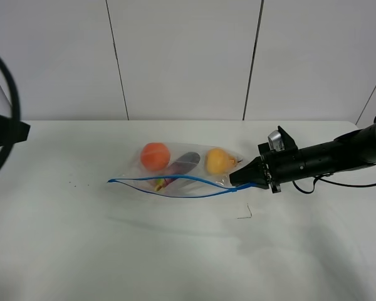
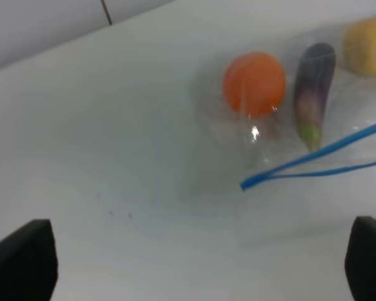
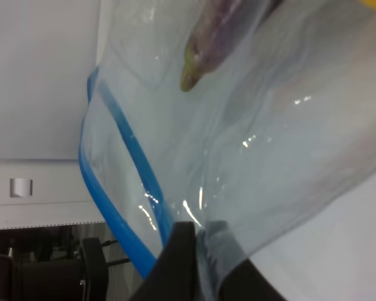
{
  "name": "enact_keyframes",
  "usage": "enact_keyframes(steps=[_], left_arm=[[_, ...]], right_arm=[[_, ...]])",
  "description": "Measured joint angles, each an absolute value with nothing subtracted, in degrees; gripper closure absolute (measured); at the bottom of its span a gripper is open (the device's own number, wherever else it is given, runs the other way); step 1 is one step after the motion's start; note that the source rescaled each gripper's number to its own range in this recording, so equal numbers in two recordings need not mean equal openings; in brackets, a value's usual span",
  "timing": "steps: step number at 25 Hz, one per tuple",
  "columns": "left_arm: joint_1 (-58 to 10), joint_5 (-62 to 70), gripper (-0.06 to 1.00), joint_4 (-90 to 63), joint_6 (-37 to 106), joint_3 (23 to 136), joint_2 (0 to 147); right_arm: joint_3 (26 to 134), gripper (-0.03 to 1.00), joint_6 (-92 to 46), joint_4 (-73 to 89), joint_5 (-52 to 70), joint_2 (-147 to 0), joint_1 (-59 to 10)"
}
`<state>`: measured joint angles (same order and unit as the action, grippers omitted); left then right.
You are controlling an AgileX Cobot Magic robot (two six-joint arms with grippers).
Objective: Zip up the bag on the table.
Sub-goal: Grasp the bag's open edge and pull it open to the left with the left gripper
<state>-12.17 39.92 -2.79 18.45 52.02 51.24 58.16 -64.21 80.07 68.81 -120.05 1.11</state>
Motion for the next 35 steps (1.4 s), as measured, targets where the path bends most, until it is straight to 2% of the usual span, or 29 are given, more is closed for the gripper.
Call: enact_keyframes(steps=[5,10,15,21,35], left_arm=[[-29.53,36.33,-0.06,18.15,6.19,54.42,60.83],[-48.97,36.71,-0.06,53.24,-19.62,54.43,74.47],[-61.57,41.28,-0.06,81.14,-42.15,54.54,89.59],[-66.43,44.41,-0.06,97.73,-56.77,54.56,103.23],[-66.63,39.5,-0.02,99.52,-61.7,61.62,109.21]], right_arm=[[58.16,0.97,-63.75,80.07,68.81,-120.05,1.11],[58.16,0.97,-63.14,80.07,68.81,-120.05,1.11],[58.16,0.97,-60.83,80.51,68.83,-120.05,1.11],[58.16,0.97,-57.82,81.1,68.94,-120.05,1.11],[58.11,0.97,-54.75,85.62,68.98,-116.99,1.11]])
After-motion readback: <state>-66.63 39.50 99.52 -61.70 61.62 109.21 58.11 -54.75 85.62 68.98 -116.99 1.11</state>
